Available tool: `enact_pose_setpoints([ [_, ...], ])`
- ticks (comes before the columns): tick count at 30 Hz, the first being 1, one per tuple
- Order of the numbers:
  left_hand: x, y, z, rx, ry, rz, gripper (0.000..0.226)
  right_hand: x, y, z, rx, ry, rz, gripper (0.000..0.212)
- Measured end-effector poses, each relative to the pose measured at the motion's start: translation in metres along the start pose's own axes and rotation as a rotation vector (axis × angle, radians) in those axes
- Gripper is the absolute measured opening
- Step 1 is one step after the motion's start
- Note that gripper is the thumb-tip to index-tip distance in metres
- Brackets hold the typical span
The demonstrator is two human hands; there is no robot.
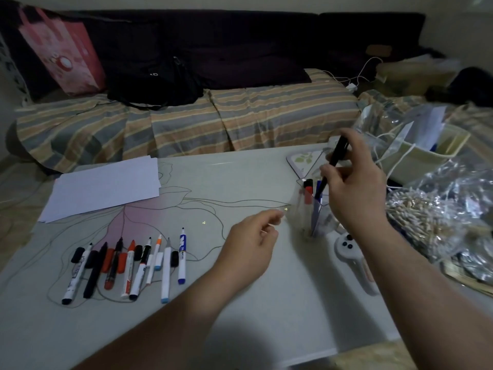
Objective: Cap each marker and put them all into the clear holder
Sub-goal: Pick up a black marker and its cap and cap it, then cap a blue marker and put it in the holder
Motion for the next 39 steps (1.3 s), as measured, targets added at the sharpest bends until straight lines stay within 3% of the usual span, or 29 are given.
enact_pose_setpoints([
  [2,-0.004,-0.011,0.007,0.215,-0.132,-0.082,0.035,-0.002,-0.003,0.011,-0.034,0.038,0.011,0.056],
  [5,-0.009,-0.024,0.001,0.335,-0.212,-0.172,0.032,-0.004,-0.018,0.025,-0.175,0.163,-0.016,0.045],
  [9,-0.011,-0.024,-0.010,0.361,-0.218,-0.202,0.028,-0.005,-0.049,0.046,-0.412,0.252,-0.259,0.017],
  [14,-0.009,-0.003,-0.024,0.412,-0.183,-0.195,0.024,-0.004,-0.054,0.045,-0.451,0.235,-0.341,0.019],
  [17,0.001,0.029,-0.038,0.479,-0.118,-0.167,0.031,-0.010,-0.051,0.023,-0.421,0.280,-0.200,0.023],
  [19,0.006,0.062,-0.053,0.538,-0.002,-0.116,0.044,-0.025,-0.064,0.007,-0.406,0.285,-0.205,0.026],
  [23,-0.001,0.128,-0.094,0.665,0.210,0.053,0.059,-0.085,-0.134,-0.017,-0.290,0.290,-0.675,0.031],
  [26,-0.012,0.154,-0.111,0.701,0.316,0.091,0.042,-0.132,-0.180,-0.031,-0.286,0.319,-0.998,0.043],
  [29,-0.021,0.165,-0.118,0.742,0.363,0.091,0.028,-0.160,-0.210,-0.052,-0.282,0.332,-1.156,0.042],
  [39,-0.040,0.158,-0.134,0.752,0.451,-0.084,0.025,-0.175,-0.240,-0.050,-0.433,0.322,-1.103,0.035],
])
Point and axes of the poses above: each hand's wrist, its own x-axis towards the middle knuckle, its own y-axis out of the back of the hand, z = x × y, the point moved 6 cm from there along x, towards the middle knuckle, and after that the axes turned 2 degrees about x, right-handed, at the moved point
